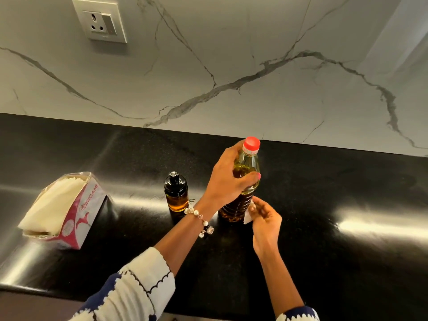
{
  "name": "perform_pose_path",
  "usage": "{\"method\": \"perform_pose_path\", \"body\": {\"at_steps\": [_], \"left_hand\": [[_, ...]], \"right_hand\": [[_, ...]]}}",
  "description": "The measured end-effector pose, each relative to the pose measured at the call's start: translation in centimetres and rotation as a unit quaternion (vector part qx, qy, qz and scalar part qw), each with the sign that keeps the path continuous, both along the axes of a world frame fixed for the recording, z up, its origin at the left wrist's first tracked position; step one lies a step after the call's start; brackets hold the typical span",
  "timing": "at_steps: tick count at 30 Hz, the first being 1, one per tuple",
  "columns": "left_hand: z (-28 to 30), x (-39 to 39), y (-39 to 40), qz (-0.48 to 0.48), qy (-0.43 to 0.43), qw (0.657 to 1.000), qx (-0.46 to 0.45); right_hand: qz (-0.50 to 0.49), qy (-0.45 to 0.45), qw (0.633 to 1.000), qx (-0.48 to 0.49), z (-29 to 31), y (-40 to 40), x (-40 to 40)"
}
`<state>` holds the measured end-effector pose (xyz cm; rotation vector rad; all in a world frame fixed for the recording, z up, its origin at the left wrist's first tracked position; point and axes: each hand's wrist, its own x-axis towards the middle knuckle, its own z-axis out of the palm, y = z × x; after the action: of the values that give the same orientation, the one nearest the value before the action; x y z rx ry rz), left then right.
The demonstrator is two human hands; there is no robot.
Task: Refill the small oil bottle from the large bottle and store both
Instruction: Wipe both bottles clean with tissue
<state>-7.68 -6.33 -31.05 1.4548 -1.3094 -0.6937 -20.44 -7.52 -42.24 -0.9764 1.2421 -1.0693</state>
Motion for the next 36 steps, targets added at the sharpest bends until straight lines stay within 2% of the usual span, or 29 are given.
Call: {"method": "perform_pose_path", "body": {"at_steps": [6,11,15,19,23,28,33,36], "left_hand": [[1.7,-4.5,0.1,0.186,0.024,0.982,0.018],[2.9,-5.4,-1.7,0.268,0.091,0.959,0.001],[2.4,-3.6,-1.5,0.221,0.042,0.974,-0.036],[2.0,-1.5,-1.3,0.167,0.004,0.982,-0.083],[1.7,-0.1,-1.7,0.154,0.058,0.982,-0.093],[1.6,2.6,-2.2,0.154,0.161,0.972,-0.079],[1.1,5.0,-2.2,0.205,0.208,0.954,-0.068],[1.0,5.2,-2.1,0.215,0.224,0.948,-0.076]], "right_hand": [[-0.072,-0.033,0.996,-0.051,3.5,-2.0,-1.0],[-0.022,-0.064,0.994,-0.087,5.7,-1.2,1.0],[0.048,-0.116,0.984,-0.123,5.2,1.3,1.6],[0.088,-0.101,0.978,-0.158,5.2,2.7,1.9],[0.14,-0.079,0.974,-0.159,5.3,1.7,2.4],[0.214,0.046,0.971,-0.092,2.4,1.4,2.4],[0.187,0.079,0.978,-0.04,1.3,3.9,3.0],[0.177,0.086,0.975,-0.099,3.4,4.7,5.1]]}}
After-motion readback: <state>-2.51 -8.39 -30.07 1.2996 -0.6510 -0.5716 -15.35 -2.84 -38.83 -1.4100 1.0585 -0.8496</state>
